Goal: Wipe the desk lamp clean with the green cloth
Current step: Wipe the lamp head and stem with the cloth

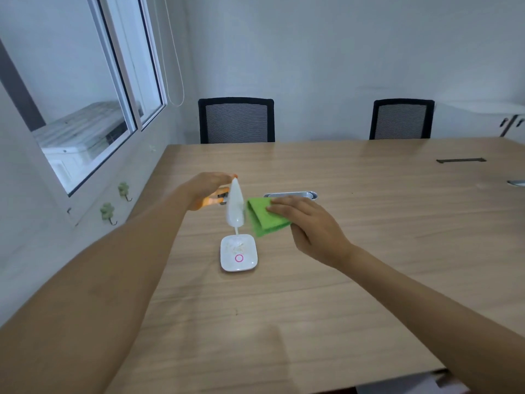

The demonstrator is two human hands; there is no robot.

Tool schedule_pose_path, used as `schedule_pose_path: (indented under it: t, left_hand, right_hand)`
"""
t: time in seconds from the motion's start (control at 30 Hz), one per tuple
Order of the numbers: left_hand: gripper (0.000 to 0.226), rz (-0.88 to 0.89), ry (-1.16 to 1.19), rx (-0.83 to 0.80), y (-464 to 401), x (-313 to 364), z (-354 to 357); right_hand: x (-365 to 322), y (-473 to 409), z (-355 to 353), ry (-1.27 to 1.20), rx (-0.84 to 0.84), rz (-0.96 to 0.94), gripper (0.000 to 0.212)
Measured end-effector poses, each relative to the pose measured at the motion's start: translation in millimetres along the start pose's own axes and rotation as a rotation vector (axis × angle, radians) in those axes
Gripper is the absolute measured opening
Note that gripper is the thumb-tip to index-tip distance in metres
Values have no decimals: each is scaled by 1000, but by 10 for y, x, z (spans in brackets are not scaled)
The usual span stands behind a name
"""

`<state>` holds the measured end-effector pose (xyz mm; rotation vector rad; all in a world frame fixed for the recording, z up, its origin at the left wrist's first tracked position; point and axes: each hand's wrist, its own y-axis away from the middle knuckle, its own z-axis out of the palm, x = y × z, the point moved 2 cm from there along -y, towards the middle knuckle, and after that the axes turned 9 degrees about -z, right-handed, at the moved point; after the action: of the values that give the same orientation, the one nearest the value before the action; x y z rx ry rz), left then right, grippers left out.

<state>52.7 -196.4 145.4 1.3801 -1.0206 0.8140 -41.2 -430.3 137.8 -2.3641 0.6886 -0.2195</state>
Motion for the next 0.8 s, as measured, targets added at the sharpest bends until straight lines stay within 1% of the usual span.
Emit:
schedule_pose_path:
  t: [0.07, 0.13, 0.2, 0.23, 0.3, 0.37, 0.43, 0.53, 0.67, 0.73, 0.8]
  left_hand:
    - [9, 0, 0, 2, 2, 1, 3]
    - [10, 2, -8, -1, 1, 0, -5]
    - [13, -1, -35, -21, 1, 1, -18]
    - [11, 4, -63, -34, -2, 7, -15]
    - [14, 36, -82, -12, 30, 31, 4]
    - [15, 48, -48, -2, 36, 25, 10]
    - [25, 42, -52, -22, 31, 14, 16]
    - [10, -9, -23, -14, 45, 18, 19]
    - [6, -33, 19, -11, 60, 45, 32]
    - [7, -31, 9, -19, 55, 39, 34]
    - [6, -20, -9, -13, 11, 25, 9]
  right_hand:
    - [-3, -119, -30, -2, 93, 69, 53]
    - [-64, -325, -25, 14, 133, 85, 53]
    - [-144, -546, 37, 15, 106, 43, 52]
    - [-185, -634, 81, 16, 79, 17, 51]
    - [-259, -737, 164, 36, 2, -32, 49]
    - [-279, -707, 220, 77, -74, -72, 51]
    - [-203, -591, 217, 91, -87, -62, 53]
    - [38, -409, 150, 109, -31, 51, 55]
    - [212, -305, 79, 139, 41, 136, 52]
    - [138, -368, 68, 93, 118, 131, 53]
    - [-17, -454, 94, 28, 161, 65, 52]
